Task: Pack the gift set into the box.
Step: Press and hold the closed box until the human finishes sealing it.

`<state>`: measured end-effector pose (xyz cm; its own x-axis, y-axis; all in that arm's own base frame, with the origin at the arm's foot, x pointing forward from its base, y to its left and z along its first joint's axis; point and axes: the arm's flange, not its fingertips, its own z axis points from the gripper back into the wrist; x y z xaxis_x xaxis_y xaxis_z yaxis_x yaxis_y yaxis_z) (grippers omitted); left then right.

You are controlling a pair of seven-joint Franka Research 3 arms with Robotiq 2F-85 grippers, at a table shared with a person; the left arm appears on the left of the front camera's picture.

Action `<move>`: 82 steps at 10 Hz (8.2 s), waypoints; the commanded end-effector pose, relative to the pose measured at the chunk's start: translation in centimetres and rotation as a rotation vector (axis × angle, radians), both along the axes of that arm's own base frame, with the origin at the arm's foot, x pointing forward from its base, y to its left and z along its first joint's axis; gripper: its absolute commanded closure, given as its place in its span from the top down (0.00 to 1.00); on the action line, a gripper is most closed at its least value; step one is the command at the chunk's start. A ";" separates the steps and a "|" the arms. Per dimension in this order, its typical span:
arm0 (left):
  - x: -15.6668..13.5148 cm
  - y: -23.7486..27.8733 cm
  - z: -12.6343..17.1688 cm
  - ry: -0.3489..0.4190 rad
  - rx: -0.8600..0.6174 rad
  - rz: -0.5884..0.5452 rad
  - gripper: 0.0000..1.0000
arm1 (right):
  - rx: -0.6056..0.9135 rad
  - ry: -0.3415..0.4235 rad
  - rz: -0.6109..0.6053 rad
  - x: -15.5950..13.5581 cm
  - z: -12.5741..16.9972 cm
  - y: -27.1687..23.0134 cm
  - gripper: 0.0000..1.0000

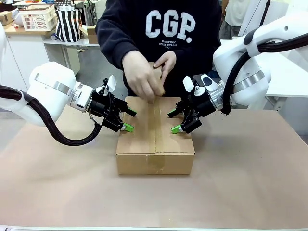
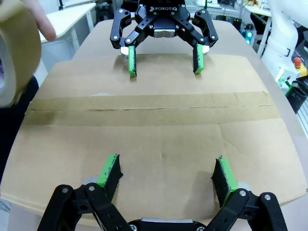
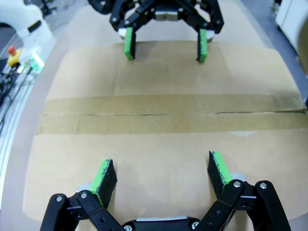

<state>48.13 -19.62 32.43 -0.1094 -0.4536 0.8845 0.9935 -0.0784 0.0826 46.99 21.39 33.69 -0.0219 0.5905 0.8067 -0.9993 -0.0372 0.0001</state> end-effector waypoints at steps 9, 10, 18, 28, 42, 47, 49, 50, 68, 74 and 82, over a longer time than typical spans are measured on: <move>-0.1 0.1 -0.2 0.004 -0.001 0.001 1.00 | 0.003 -0.007 0.000 0.0 -0.3 0.0 1.00; -0.1 0.1 -0.2 0.004 -0.001 0.001 1.00 | 0.003 -0.007 0.000 0.0 -0.3 0.0 1.00; -0.1 0.1 -0.2 0.004 -0.001 0.001 1.00 | 0.003 -0.007 0.000 0.0 -0.3 0.0 1.00; -0.1 0.1 -0.2 0.004 -0.001 0.001 1.00 | 0.003 -0.007 0.000 0.0 -0.3 0.0 1.00; -0.1 0.1 -0.2 0.004 -0.001 0.001 1.00 | 0.003 -0.007 0.000 0.0 -0.3 0.0 1.00; -0.1 0.1 -0.2 0.004 -0.001 0.001 1.00 | 0.003 -0.007 0.000 0.0 -0.3 0.0 1.00; -0.1 0.1 -0.2 0.004 -0.001 0.001 1.00 | 0.003 -0.007 0.000 0.0 -0.3 0.0 1.00; -0.1 0.1 -0.2 0.004 -0.001 0.001 1.00 | 0.003 -0.007 0.000 0.0 -0.3 0.0 1.00; -0.1 0.1 -0.2 0.004 -0.001 0.001 1.00 | 0.003 -0.007 0.000 0.0 -0.3 0.0 1.00; -0.1 0.1 -0.2 0.004 -0.001 0.001 1.00 | 0.003 -0.007 0.000 0.0 -0.3 0.0 1.00; -0.1 0.1 -0.2 0.004 -0.001 0.001 1.00 | 0.003 -0.007 0.000 0.0 -0.3 0.0 1.00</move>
<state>48.14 -19.61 32.42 -0.1091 -0.4533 0.8847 0.9935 -0.0785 0.0822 47.00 21.38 33.70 -0.0217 0.5899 0.8072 -0.9993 -0.0374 0.0004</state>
